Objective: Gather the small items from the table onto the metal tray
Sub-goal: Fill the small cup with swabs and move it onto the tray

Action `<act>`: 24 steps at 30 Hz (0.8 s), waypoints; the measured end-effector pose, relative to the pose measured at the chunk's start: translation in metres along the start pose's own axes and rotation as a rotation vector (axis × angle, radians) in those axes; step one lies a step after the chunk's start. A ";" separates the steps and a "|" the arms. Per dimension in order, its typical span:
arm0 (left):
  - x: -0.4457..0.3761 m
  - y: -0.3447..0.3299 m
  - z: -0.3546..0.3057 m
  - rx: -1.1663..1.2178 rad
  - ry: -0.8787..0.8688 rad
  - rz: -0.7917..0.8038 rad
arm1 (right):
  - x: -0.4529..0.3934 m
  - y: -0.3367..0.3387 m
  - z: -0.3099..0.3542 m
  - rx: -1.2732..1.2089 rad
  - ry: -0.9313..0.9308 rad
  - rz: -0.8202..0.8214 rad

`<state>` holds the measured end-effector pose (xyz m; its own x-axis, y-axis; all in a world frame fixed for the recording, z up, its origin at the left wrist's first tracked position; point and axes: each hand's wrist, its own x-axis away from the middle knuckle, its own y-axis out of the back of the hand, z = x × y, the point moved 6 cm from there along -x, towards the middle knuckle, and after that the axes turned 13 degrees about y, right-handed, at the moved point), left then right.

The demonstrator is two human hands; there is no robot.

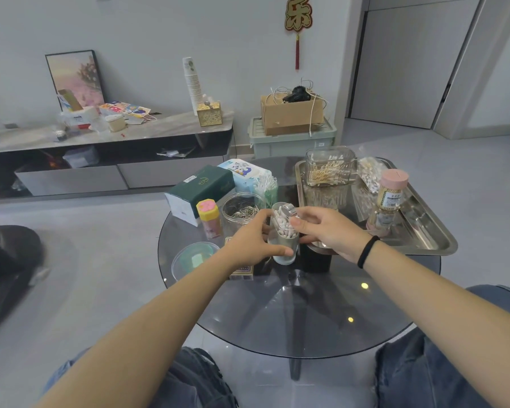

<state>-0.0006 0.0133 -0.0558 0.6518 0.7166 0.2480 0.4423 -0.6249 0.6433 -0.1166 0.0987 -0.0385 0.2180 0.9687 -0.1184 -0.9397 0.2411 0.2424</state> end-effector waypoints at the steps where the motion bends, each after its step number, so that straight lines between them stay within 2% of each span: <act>1: 0.000 0.002 -0.001 0.015 0.004 -0.001 | 0.000 0.001 -0.001 -0.012 0.004 -0.013; 6: -0.002 0.018 -0.011 0.151 0.032 0.000 | -0.003 0.004 0.009 -0.111 0.034 -0.052; 13: -0.021 0.028 -0.033 0.309 0.011 -0.011 | -0.015 0.013 0.021 -0.271 -0.049 -0.053; 19: -0.051 0.010 -0.063 0.335 -0.042 -0.001 | -0.030 0.050 0.013 -0.284 -0.040 -0.210; 24: -0.085 -0.015 -0.085 0.201 -0.050 0.055 | -0.041 0.086 -0.007 -0.137 -0.098 -0.387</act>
<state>-0.1152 -0.0120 -0.0253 0.7059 0.6668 0.2388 0.5163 -0.7153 0.4710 -0.2088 0.0793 -0.0197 0.5791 0.8111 -0.0821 -0.8088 0.5843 0.0666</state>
